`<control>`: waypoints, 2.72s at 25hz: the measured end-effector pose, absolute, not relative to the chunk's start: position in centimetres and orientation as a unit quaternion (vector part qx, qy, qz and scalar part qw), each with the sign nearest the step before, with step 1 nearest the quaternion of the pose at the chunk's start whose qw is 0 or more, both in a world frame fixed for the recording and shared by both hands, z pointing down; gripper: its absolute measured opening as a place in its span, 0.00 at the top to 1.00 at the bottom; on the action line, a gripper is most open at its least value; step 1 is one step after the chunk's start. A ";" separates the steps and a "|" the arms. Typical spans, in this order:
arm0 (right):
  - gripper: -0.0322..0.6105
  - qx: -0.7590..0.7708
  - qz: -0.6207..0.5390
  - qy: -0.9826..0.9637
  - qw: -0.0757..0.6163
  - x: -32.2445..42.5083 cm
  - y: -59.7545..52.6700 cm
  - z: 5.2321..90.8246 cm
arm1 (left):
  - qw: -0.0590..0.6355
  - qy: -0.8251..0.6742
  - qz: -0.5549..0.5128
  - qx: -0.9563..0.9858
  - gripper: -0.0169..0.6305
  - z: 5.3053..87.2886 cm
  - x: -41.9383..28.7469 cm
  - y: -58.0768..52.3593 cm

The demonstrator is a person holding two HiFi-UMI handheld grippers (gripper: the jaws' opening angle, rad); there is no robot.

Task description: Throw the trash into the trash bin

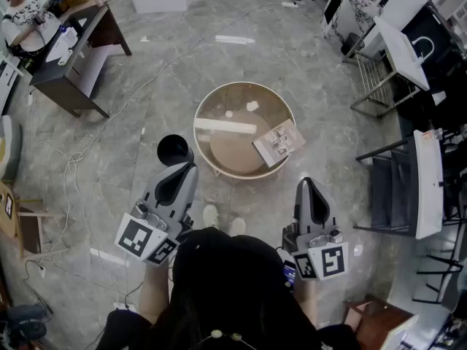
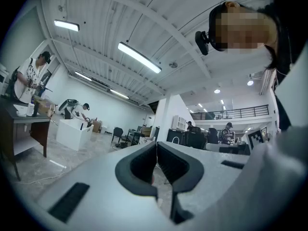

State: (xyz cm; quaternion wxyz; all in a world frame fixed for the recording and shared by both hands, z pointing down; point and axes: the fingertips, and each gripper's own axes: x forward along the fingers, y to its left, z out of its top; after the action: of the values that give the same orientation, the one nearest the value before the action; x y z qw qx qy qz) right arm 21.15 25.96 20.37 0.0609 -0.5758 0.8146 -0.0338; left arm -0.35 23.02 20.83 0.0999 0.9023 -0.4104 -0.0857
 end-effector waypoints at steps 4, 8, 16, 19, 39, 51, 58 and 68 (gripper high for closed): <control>0.95 -0.576 -0.033 0.814 0.061 21.2 26.1 20.4 | 0.099 -0.410 -0.085 0.903 0.96 20.8 -0.2 23.2; 0.95 -0.577 -0.032 0.814 0.061 21.0 26.1 20.3 | 0.098 -0.412 -0.086 0.902 0.96 20.7 -0.6 23.2; 0.95 -0.557 -0.039 0.825 0.090 19.5 25.7 19.6 | 0.094 -0.395 -0.091 0.909 0.96 20.6 -1.4 22.8; 0.95 -0.560 -0.034 0.824 0.085 18.7 25.3 19.9 | 0.080 -0.395 -0.091 0.911 0.96 20.8 -2.0 22.6; 0.76 -0.542 -0.058 0.838 0.017 13.5 20.1 25.3 | 0.126 -0.371 -0.087 0.916 0.96 25.1 -3.8 17.7; 0.74 -0.529 -0.125 0.833 -0.104 16.8 9.2 35.3 | 0.199 -0.404 -0.019 0.893 0.96 33.0 -1.2 6.7; 0.73 -0.508 -0.144 0.831 -0.176 18.6 1.1 42.6 | 0.274 -0.418 0.017 0.866 0.96 40.1 1.1 -0.4; 0.73 -0.488 -0.190 0.798 -0.298 20.1 -7.6 57.0 | 0.393 -0.409 0.101 0.817 0.85 53.2 3.8 -7.0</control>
State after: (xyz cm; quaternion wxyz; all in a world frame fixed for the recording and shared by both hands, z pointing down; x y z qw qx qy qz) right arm 20.07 -7.56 56.97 -0.2983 -0.4877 0.7981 -0.1905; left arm 3.83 -6.96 53.21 0.3925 0.8173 -0.4094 0.1011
